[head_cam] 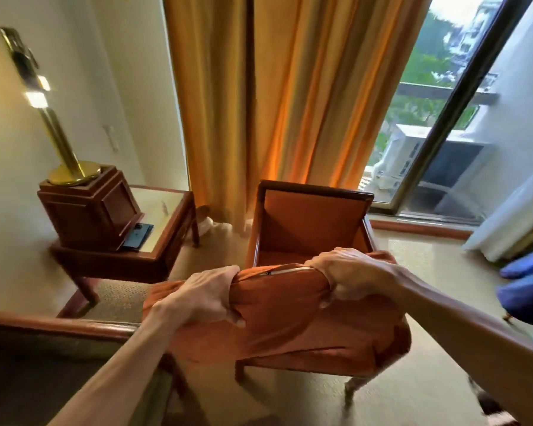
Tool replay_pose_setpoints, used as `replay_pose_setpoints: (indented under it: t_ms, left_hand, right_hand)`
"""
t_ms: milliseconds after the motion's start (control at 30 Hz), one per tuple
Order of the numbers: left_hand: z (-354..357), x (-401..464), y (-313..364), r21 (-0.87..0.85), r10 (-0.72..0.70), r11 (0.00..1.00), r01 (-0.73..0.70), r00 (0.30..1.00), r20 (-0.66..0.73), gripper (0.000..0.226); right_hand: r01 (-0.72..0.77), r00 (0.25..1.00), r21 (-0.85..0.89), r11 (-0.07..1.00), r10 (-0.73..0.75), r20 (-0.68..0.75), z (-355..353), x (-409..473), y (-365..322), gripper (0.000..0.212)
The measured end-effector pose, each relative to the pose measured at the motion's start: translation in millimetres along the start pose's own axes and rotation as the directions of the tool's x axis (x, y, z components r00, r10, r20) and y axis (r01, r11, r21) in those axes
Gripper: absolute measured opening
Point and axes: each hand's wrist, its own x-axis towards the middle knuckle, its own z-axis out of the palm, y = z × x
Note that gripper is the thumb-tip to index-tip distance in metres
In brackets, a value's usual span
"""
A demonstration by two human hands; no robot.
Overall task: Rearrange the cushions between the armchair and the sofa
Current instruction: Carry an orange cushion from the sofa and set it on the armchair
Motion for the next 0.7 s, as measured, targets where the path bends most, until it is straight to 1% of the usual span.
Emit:
replay_pose_setpoints:
  t_ms: [133, 267, 333, 433, 533, 633, 700]
  left_hand:
    - [6, 99, 39, -0.041, 0.073, 0.996, -0.074, 0.997, -0.024, 0.075]
    - [14, 188, 61, 0.007, 0.144, 0.99, -0.143, 0.988, -0.061, 0.083]
    - [25, 232, 63, 0.019, 0.154, 0.988, -0.154, 0.986, -0.064, 0.084]
    - [53, 277, 56, -0.001, 0.138, 0.99, -0.139, 0.988, -0.063, 0.083]
    - [95, 322, 47, -0.04, 0.085, 0.996, -0.083, 0.996, 0.04, 0.083]
    - [138, 351, 35, -0.023, 0.036, 0.999, -0.034, 0.99, 0.133, 0.093]
    - [151, 362, 16, -0.01, -0.043, 0.999, 0.046, 0.981, 0.19, 0.104]
  right_hand:
    - [-0.107, 0.993, -0.026, 0.994, 0.106, -0.049, -21, -15, 82, 0.057]
    - [-0.197, 0.978, -0.026, 0.98, 0.195, -0.07, -28, -11, 152, 0.05]
    - [-0.224, 0.972, -0.046, 0.974, 0.22, -0.078, -26, 1, 187, 0.047]
    - [-0.24, 0.968, -0.119, 0.963, 0.229, -0.103, -16, 22, 220, 0.042]
    - [-0.276, 0.961, -0.099, 0.956, 0.271, -0.059, 11, 46, 255, 0.033]
    - [-0.321, 0.945, 0.001, 0.947, 0.32, -0.065, 47, 76, 275, 0.024]
    - [-0.261, 0.965, -0.011, 0.965, 0.26, -0.036, 57, 105, 272, 0.025]
